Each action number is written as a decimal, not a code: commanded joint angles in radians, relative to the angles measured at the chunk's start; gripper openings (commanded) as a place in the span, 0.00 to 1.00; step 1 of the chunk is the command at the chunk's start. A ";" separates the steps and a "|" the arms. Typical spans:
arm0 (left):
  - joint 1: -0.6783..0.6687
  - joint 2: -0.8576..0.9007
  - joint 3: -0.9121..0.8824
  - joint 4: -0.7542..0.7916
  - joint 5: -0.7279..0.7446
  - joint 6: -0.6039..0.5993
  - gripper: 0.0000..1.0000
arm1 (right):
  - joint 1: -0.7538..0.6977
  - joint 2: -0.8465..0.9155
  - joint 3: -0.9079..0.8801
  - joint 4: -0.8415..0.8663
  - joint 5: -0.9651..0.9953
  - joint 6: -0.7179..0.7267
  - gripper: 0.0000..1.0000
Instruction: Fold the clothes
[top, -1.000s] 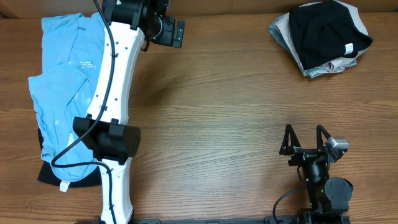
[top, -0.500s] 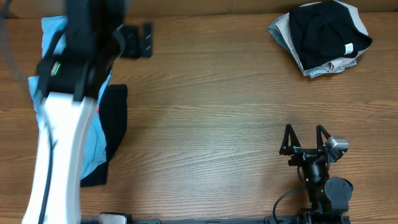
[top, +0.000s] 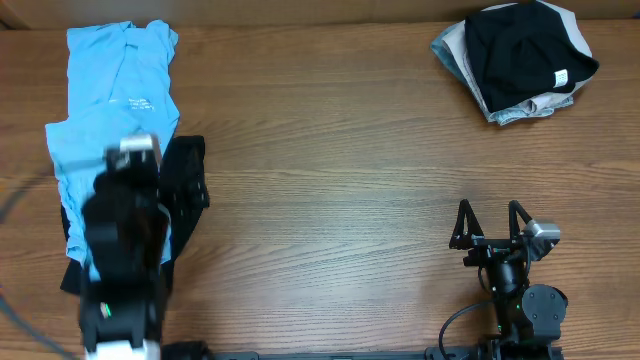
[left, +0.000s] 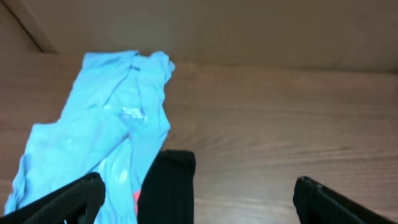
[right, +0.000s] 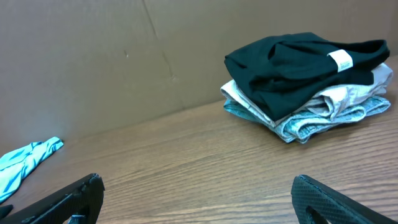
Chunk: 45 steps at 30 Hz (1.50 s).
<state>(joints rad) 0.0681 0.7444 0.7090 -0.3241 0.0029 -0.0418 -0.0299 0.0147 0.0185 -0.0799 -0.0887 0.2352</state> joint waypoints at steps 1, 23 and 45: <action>0.006 -0.170 -0.192 0.114 -0.008 0.019 1.00 | 0.007 -0.012 -0.011 0.004 0.010 0.000 1.00; 0.008 -0.741 -0.704 0.239 0.008 0.012 1.00 | 0.007 -0.012 -0.011 0.004 0.010 0.000 1.00; 0.011 -0.740 -0.704 0.246 0.009 0.019 1.00 | 0.007 -0.012 -0.011 0.004 0.010 0.000 1.00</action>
<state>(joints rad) 0.0681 0.0151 0.0090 -0.0780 0.0063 -0.0422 -0.0299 0.0147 0.0185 -0.0799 -0.0887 0.2356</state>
